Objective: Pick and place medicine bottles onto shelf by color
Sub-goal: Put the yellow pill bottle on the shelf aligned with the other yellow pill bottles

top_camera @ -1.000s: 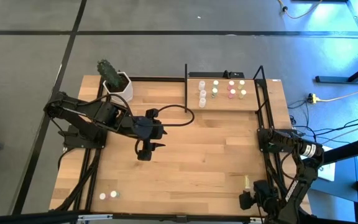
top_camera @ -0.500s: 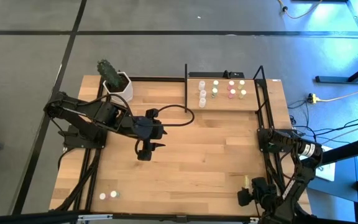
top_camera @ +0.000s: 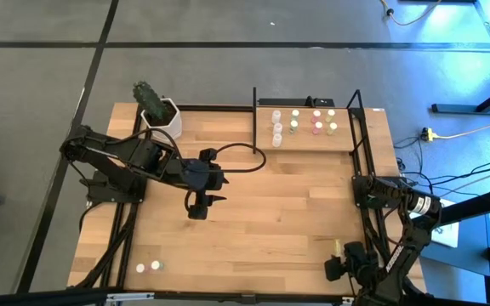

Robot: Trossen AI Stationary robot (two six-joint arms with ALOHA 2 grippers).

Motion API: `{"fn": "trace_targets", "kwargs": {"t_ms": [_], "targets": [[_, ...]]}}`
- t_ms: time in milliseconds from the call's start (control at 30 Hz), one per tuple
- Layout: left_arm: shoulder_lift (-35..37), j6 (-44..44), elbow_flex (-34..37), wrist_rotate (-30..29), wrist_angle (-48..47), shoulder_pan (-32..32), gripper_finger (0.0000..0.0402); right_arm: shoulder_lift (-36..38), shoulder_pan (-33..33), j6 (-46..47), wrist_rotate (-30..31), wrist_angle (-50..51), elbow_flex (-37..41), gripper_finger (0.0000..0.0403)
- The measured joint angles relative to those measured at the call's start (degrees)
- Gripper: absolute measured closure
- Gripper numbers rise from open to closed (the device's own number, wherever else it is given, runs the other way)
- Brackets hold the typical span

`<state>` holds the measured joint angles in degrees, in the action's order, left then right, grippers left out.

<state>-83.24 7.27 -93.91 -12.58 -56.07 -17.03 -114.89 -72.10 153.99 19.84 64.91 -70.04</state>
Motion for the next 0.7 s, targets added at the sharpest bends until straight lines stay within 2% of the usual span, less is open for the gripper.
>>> {"fn": "trace_targets", "kwargs": {"t_ms": [367, 533, 700], "targets": [[0.0, 0.0, 0.0, 0.0, 0.0, 0.0, 0.02, 0.0, 0.0, 0.0, 0.0, -0.6, 0.0, 0.0248], [0.0, 0.0, 0.0, 0.0, 0.0, 0.0, 0.02, 0.0, 0.0, -0.1, 0.1, -0.5, 0.0, 0.0268], [0.0, 0.0, 0.0, 0.0, 0.0, 0.0, 0.02, 0.0, 0.0, -3.6, 0.2, 0.0, 0.0, 0.0271]]}}
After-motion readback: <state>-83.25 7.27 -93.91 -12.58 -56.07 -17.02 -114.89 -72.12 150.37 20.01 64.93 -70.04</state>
